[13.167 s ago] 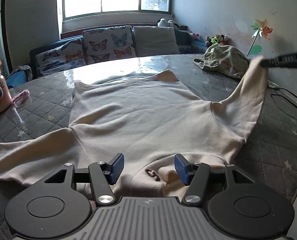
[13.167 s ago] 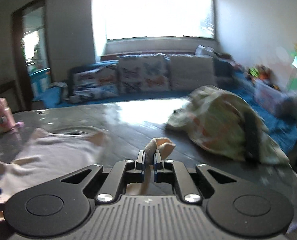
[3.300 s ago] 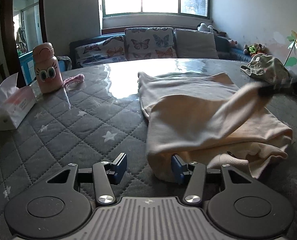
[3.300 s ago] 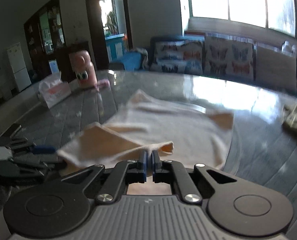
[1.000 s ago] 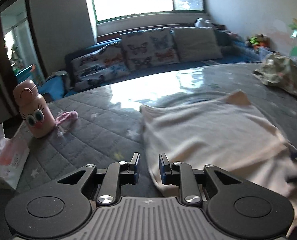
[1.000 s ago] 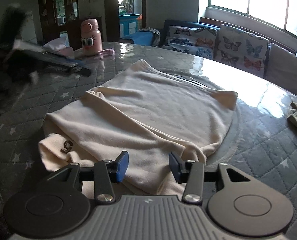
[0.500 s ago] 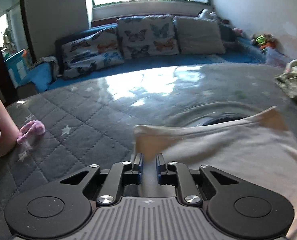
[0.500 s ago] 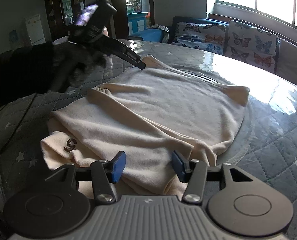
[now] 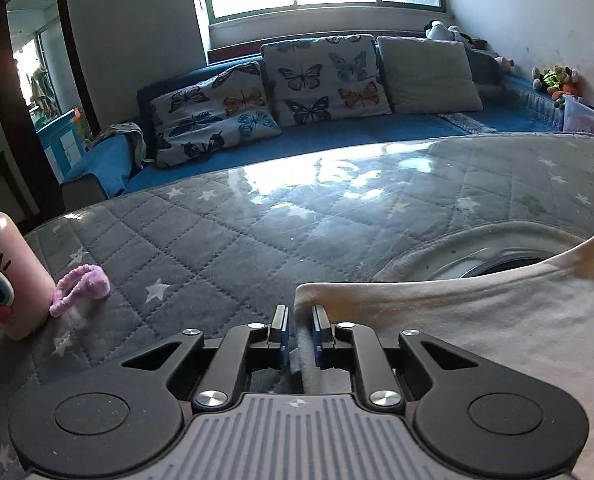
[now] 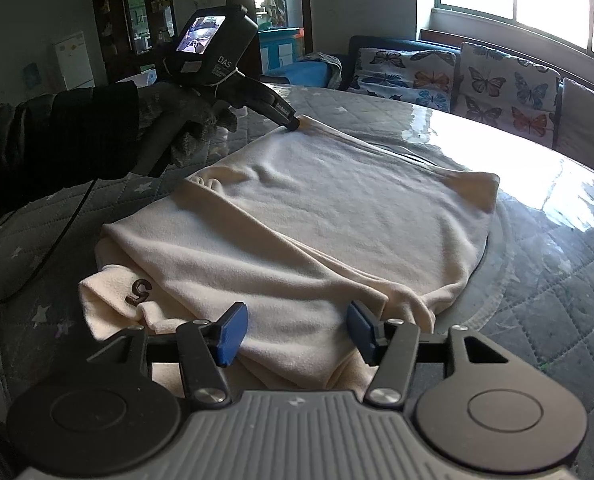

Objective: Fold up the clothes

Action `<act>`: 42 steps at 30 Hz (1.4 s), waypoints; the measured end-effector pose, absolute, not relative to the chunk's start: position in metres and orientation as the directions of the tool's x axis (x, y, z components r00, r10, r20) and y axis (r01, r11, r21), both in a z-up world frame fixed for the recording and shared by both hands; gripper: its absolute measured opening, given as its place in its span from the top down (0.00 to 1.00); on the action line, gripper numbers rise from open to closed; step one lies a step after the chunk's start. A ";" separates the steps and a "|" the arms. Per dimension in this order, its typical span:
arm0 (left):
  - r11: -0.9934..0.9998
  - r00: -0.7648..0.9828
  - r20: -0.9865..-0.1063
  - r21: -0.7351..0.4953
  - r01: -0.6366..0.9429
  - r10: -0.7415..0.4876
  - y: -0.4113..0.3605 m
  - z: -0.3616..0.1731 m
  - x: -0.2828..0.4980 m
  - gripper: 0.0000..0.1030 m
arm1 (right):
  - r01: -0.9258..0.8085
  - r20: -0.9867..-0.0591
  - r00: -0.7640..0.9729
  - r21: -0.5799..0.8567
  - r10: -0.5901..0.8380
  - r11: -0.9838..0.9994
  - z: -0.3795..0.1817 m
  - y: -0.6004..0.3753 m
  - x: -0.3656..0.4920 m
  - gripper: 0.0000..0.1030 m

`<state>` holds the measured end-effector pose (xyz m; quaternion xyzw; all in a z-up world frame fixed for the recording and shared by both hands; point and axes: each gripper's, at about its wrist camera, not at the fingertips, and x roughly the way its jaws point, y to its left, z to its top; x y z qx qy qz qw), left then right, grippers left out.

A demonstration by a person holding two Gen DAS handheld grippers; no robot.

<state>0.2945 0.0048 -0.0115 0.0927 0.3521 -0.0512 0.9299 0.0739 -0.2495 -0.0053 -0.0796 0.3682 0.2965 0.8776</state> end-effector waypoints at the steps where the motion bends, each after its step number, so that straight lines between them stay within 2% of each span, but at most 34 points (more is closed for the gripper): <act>1: 0.976 0.747 -0.664 0.141 0.165 -0.030 0.005 -0.008 0.291 0.84 | -0.578 -0.693 0.554 0.079 0.461 0.812 -0.005 -0.250 0.074 0.45; 11: 0.919 0.763 -0.632 0.208 0.334 -0.134 0.006 0.029 0.184 0.82 | -0.572 -0.690 0.566 0.065 0.451 0.818 -0.002 -0.247 0.071 0.45; 13: 0.894 0.762 -0.627 0.235 0.382 -0.161 0.006 0.031 0.152 0.80 | -0.563 -0.696 0.567 0.064 0.442 0.824 -0.003 -0.248 0.071 0.45; 15: 0.868 0.758 -0.625 0.254 0.426 -0.189 0.006 0.032 0.123 0.70 | -0.565 -0.689 0.570 0.067 0.448 0.822 0.001 -0.249 0.068 0.45; 25: 0.696 0.721 -0.624 0.373 0.613 -0.301 -0.004 0.004 0.005 0.64 | -0.564 -0.705 0.586 0.000 0.400 0.826 0.001 -0.246 0.054 0.50; 27: 0.660 0.719 -0.618 0.401 0.635 -0.317 -0.012 -0.004 -0.007 0.60 | -0.570 -0.700 0.591 -0.010 0.401 0.822 0.006 -0.246 0.049 0.50; 32: 0.614 0.731 -0.585 0.446 0.651 -0.350 -0.030 -0.022 -0.017 0.60 | -0.613 -0.705 0.589 -0.073 0.394 0.786 0.015 -0.244 0.032 0.48; 34: 0.617 0.735 -0.570 0.442 0.651 -0.366 -0.032 -0.023 -0.016 0.60 | -0.631 -0.708 0.588 -0.100 0.391 0.769 0.019 -0.243 0.025 0.45; 37: 0.625 0.735 -0.556 0.427 0.653 -0.388 -0.035 -0.024 -0.013 0.70 | -0.661 -0.709 0.586 -0.139 0.391 0.737 0.023 -0.241 0.015 0.41; 39: 0.637 0.731 -0.554 0.406 0.655 -0.398 -0.033 -0.022 -0.010 0.82 | -0.683 -0.708 0.583 -0.161 0.399 0.712 0.023 -0.239 0.009 0.36; 42: 0.658 0.727 -0.555 0.375 0.652 -0.404 -0.033 -0.015 -0.003 0.89 | -0.704 -0.708 0.576 -0.174 0.410 0.689 0.020 -0.234 0.009 0.32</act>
